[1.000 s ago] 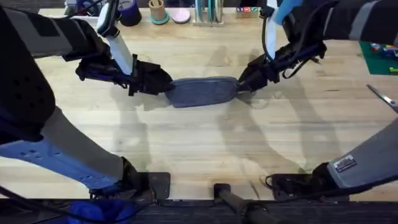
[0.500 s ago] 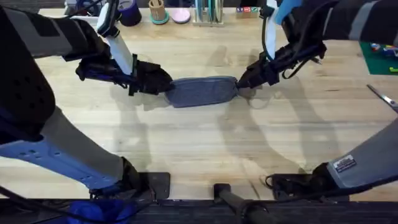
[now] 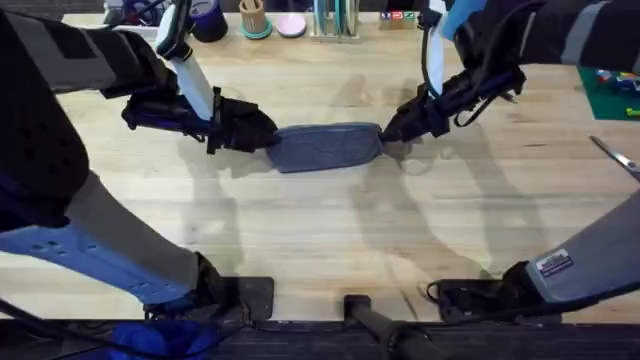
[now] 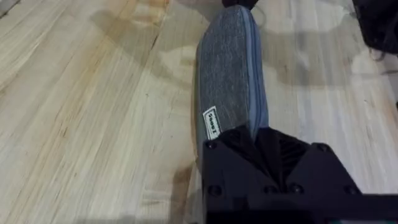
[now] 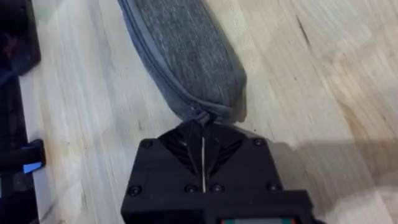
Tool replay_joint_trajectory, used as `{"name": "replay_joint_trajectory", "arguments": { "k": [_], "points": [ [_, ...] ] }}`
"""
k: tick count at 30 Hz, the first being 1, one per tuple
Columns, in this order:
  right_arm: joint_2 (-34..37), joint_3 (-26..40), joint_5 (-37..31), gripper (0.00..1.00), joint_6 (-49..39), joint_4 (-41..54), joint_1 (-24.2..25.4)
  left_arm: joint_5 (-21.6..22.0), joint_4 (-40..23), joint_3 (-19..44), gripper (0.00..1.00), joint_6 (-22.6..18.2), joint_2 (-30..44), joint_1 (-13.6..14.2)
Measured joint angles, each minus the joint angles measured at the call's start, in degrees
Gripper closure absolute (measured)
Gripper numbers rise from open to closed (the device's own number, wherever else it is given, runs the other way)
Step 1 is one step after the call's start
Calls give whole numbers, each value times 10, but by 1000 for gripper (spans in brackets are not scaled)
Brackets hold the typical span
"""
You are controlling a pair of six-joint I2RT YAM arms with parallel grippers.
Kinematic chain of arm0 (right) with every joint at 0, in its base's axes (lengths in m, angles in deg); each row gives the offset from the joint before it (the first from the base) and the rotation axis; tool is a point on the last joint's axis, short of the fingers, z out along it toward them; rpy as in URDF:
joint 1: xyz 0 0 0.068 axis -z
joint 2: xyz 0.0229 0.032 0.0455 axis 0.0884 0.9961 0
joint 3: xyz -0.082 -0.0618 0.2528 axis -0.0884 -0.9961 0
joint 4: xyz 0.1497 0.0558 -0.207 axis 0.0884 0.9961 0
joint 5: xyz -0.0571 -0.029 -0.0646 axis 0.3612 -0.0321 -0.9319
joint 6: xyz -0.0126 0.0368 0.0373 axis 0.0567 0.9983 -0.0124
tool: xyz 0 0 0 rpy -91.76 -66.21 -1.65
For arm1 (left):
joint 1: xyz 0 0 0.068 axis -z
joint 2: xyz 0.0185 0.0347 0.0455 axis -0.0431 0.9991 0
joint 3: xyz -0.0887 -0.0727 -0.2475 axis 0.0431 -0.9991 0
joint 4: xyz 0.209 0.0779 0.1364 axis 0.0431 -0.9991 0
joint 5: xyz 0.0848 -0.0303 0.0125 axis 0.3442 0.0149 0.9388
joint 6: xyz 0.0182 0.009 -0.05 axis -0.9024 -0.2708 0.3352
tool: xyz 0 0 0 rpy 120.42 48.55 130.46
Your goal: Unzip the bag, pick up the pens from the table one at a time and place them inside, then zip the bag closed.
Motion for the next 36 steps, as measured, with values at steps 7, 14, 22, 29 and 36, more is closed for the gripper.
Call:
{"name": "replay_joint_trajectory", "arguments": {
  "k": [7,14,22,29,36],
  "points": [
    [0,0,0,971,0,0,0,0,0,0,959,0,0,0],
    [0,0,0,972,0,6,3,0,0,0,959,0,0,0],
    [0,14,0,971,0,37,5,0,0,0,959,0,0,0],
    [0,40,0,972,6,52,8,0,0,0,959,0,0,0],
    [0,64,0,971,9,82,9,0,0,0,959,0,0,0]
  ]
}}
